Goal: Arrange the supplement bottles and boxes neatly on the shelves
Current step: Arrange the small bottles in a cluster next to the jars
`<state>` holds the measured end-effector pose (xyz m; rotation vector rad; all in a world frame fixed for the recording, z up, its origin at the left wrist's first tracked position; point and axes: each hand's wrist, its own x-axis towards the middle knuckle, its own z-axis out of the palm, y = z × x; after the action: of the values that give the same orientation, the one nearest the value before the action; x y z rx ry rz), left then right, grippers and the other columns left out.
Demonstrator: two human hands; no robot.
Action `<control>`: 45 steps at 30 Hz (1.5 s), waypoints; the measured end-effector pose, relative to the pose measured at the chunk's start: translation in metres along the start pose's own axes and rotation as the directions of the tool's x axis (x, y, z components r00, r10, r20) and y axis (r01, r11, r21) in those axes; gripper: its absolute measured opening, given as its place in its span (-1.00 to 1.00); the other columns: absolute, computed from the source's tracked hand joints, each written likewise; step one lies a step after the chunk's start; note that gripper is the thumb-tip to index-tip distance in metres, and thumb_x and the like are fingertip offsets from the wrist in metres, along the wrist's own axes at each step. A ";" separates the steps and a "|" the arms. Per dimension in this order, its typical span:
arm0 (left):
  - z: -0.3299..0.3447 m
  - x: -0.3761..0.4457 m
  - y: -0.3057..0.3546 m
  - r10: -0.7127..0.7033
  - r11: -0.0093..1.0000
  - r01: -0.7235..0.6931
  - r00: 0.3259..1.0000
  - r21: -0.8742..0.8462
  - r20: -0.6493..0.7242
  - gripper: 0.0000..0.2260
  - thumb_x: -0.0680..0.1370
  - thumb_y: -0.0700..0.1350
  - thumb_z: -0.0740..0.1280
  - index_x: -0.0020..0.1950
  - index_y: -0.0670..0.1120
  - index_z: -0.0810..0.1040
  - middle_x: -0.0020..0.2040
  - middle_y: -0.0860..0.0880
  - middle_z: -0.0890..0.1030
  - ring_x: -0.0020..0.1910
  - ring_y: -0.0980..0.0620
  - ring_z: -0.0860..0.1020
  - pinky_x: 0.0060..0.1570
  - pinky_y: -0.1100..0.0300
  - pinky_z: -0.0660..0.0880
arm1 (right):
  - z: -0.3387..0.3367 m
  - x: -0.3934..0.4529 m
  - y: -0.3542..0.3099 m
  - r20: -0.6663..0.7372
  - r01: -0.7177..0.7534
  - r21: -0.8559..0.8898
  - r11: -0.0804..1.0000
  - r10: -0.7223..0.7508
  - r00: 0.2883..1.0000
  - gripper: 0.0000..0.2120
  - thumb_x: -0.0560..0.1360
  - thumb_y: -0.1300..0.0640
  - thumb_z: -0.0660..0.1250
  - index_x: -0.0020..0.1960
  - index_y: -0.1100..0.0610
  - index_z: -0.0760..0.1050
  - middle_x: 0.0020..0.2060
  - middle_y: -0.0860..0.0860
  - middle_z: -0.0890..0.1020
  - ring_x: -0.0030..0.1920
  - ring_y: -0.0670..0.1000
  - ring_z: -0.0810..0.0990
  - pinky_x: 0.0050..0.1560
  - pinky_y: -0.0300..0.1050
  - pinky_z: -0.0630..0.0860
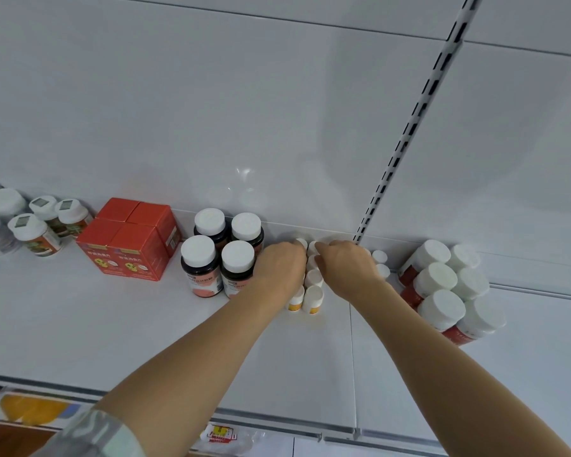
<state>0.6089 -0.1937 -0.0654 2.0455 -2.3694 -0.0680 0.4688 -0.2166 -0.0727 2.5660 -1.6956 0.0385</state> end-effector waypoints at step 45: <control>-0.026 0.001 -0.010 0.204 0.978 -0.199 0.973 0.057 -0.105 -0.56 0.62 0.17 0.15 0.37 -0.07 0.41 0.28 -0.08 0.53 0.34 -0.13 0.39 0.33 -0.01 0.25 | -0.019 -0.024 0.002 -0.035 0.050 0.074 0.996 -0.048 0.998 -0.67 0.62 -0.01 0.13 0.27 0.15 0.45 0.14 0.07 0.56 0.17 0.14 0.49 0.00 -0.02 0.47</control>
<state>0.6197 -0.1973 -0.0401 1.7625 -2.5157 0.1004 0.4580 -0.1943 -0.0551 2.6438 -1.6500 0.1442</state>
